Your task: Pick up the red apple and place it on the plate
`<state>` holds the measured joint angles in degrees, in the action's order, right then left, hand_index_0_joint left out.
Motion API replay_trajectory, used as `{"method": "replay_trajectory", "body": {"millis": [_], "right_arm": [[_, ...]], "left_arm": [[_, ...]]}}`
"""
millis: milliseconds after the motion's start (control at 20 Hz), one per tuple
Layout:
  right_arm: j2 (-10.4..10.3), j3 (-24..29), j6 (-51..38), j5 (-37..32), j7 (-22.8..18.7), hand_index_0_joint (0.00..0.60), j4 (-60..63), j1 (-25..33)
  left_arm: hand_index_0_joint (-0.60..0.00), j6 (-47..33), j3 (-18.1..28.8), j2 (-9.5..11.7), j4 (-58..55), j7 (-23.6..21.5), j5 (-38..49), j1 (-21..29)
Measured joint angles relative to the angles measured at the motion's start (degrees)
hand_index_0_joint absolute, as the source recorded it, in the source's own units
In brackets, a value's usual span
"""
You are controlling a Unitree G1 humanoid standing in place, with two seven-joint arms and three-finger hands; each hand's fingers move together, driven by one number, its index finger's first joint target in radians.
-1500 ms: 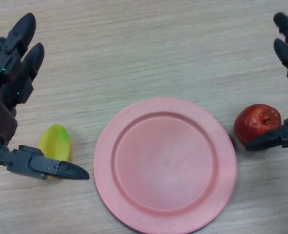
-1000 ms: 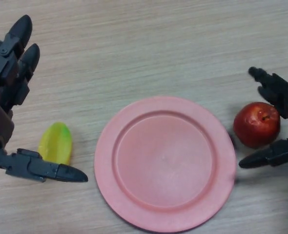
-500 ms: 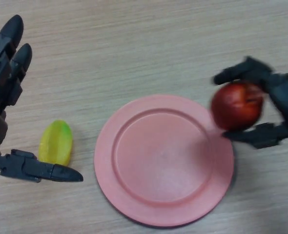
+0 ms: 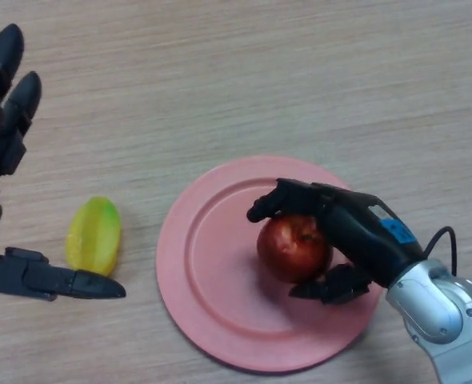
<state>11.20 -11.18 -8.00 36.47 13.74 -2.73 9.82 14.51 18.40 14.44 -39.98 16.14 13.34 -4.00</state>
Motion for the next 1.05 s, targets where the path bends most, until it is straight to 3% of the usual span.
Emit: {"method": "replay_trajectory", "body": {"millis": [50,200,300,400,450,550,650,1050], "right_arm": [[0.0,-2.1,7.6,-3.0,0.8,0.0,-3.9,-0.2],[0.0,-2.8,17.8,-14.9,5.9,0.0,-15.4,-0.2],[-0.4,1.0,21.2,-22.9,7.8,0.0,-22.9,0.0],[0.6,8.5,23.6,-28.9,8.2,0.0,-27.7,-0.5],[2.5,12.7,23.6,-32.6,7.9,0.0,-29.0,-1.9],[3.2,17.4,28.3,-39.2,6.1,0.0,-32.7,-5.3],[3.6,18.8,30.7,-46.4,4.8,0.0,-35.7,-7.9],[3.6,18.6,32.8,-47.9,3.3,0.0,-40.1,-10.1]], "left_arm": [[0.0,-0.2,0.0,0.0,0.1,0.0,0.0,0.0],[0.0,-0.5,0.1,0.2,1.1,0.0,1.6,0.3],[0.0,-0.5,0.0,0.2,1.1,0.0,1.5,0.5],[0.0,-0.5,-0.1,0.2,0.8,0.0,1.4,0.4],[0.0,-0.5,-0.1,0.2,0.7,0.0,1.4,0.4],[0.0,-0.4,-0.2,0.2,0.4,0.0,1.4,0.6],[0.0,-0.4,-0.4,0.2,-0.2,0.0,1.4,0.8],[0.0,0.5,-2.9,-0.2,-2.8,0.0,-0.9,0.2]]}}
